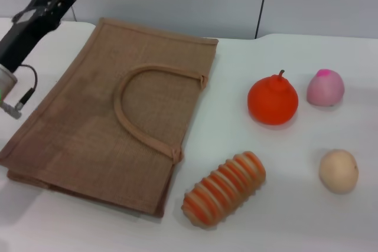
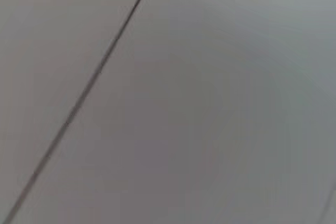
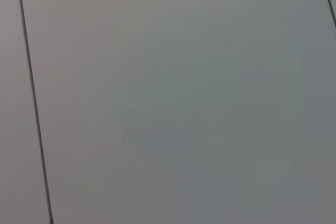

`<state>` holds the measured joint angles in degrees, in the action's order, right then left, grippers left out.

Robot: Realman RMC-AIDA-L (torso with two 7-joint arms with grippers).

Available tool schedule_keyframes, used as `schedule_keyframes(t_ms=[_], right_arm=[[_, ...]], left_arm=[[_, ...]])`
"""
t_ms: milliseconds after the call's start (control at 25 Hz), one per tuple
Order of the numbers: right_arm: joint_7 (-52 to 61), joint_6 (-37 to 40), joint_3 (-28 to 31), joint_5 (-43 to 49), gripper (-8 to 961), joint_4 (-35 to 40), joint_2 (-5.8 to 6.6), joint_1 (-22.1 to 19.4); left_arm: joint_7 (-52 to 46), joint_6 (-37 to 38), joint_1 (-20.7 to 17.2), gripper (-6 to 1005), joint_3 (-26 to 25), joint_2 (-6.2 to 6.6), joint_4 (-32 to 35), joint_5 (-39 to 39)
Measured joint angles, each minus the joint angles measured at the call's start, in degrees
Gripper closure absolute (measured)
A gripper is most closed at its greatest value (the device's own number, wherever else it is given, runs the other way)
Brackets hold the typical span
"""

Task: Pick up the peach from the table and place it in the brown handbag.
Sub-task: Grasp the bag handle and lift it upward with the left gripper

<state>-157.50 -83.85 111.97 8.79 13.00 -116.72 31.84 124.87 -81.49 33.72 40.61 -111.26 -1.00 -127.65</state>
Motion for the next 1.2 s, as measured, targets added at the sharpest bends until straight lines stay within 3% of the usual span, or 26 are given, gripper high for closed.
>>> schedule_keyframes(t_ms=[120, 240, 360, 520, 760, 1120, 1200], right_arm=[[0.0, 0.0, 0.0, 0.0, 72, 0.0, 0.01, 0.0], [0.0, 0.0, 0.0, 0.0, 72, 0.0, 0.01, 0.0], [0.0, 0.0, 0.0, 0.0, 72, 0.0, 0.01, 0.0], [0.0, 0.0, 0.0, 0.0, 72, 0.0, 0.01, 0.0], [0.0, 0.0, 0.0, 0.0, 72, 0.0, 0.01, 0.0], [0.0, 0.0, 0.0, 0.0, 73, 0.0, 0.01, 0.0], [0.0, 0.0, 0.0, 0.0, 73, 0.0, 0.01, 0.0]], left_arm=[[-9.9, 3.6, 0.7, 245, 0.0, 1.37, 3.2, 6.6], [-20.6, 9.8, 1.1, 245, 0.0, 1.50, 9.1, 15.4], [-30.4, 15.9, 1.3, 246, 0.0, 0.65, 15.8, 24.8], [-42.8, 22.4, 2.0, 246, 0.0, -1.57, 25.6, 38.9], [-53.0, 25.7, 3.0, 247, 0.6, -5.00, 36.0, 54.7], [-64.6, 30.9, 4.9, 248, 9.3, -5.02, 39.9, 67.3], [-70.2, 30.9, 5.0, 248, 12.8, -4.95, 43.7, 71.8]])
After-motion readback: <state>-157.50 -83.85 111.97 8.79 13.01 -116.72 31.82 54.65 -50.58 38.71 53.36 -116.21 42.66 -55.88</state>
